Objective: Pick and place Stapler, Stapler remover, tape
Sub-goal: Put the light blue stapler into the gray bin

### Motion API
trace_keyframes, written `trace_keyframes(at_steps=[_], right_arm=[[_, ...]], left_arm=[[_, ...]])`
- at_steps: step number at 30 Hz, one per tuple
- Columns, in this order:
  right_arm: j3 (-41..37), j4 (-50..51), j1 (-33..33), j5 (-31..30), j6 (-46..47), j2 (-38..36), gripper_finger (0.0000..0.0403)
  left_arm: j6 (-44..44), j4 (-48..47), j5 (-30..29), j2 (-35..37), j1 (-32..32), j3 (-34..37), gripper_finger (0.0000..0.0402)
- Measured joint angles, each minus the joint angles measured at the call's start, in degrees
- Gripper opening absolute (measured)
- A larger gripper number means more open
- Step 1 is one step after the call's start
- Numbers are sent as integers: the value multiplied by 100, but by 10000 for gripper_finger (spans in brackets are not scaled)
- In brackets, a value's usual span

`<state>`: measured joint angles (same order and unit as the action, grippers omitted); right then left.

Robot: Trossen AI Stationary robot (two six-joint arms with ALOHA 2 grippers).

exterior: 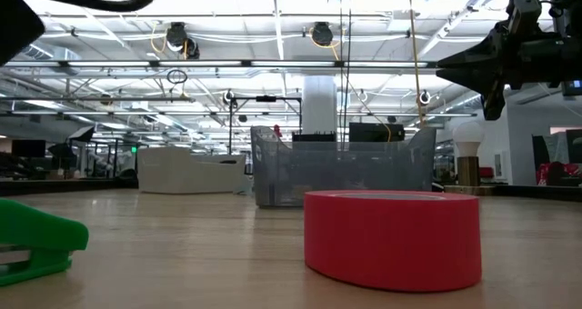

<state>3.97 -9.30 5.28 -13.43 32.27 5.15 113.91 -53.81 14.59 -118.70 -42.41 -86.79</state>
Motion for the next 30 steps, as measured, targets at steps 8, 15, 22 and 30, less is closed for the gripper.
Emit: trace_keyframes(at_steps=[8, 15, 22, 30], right_arm=[[0, 114, -2, -2, -22, 2, 70], [0, 112, -1, 0, -42, 2, 70], [0, 109, 0, 0, -42, 2, 70], [0, 109, 0, 0, -42, 2, 70]], left_arm=[[24, -71, -25, -28, 126, -3, 241], [6, -82, 25, -30, 125, -3, 133], [-160, 2, 35, -27, 167, -3, 122], [-326, 12, -737, 613, 408, 1, 122]])
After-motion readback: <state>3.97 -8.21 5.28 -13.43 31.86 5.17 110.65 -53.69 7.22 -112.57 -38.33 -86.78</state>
